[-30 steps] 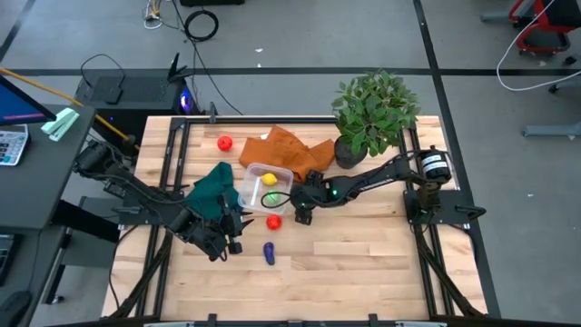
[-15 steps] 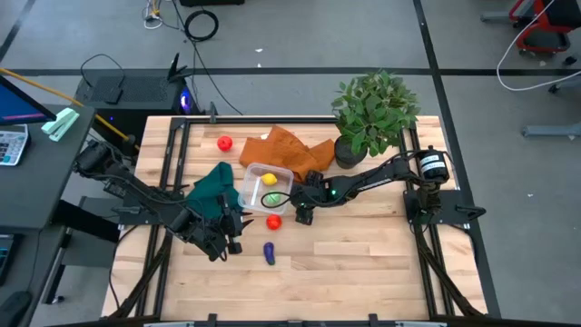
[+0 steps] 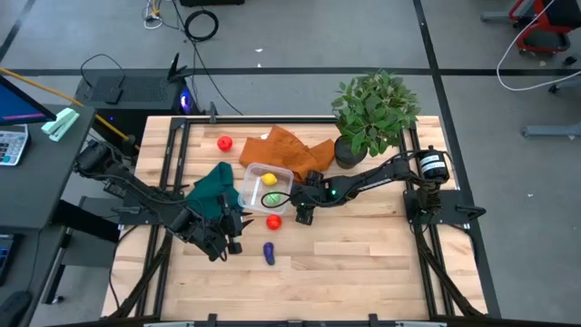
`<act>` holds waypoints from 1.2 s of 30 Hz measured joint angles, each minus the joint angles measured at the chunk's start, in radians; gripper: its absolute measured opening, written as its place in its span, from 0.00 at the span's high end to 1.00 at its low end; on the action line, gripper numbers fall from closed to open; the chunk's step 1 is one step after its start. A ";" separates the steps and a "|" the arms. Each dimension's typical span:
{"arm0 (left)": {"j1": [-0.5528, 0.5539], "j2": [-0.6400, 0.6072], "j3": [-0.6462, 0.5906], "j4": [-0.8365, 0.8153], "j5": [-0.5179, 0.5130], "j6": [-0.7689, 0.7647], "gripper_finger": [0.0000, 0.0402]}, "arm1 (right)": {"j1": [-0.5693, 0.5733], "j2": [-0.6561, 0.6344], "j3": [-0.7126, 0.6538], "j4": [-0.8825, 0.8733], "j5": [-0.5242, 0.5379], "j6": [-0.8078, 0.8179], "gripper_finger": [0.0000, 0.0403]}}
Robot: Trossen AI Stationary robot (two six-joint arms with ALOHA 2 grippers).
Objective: Pick and placing Produce into tupperware
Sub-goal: Put the green bell pepper into the transparent bin
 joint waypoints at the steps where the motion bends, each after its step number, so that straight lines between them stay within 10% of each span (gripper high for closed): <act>1: 0.000 0.000 0.000 0.000 0.000 0.000 0.78 | 0.000 0.000 0.000 0.000 0.000 0.001 0.42; 36: 0.000 0.000 0.000 -0.081 -0.001 -0.045 0.80 | 0.141 -0.159 0.069 -0.147 -0.002 0.078 0.42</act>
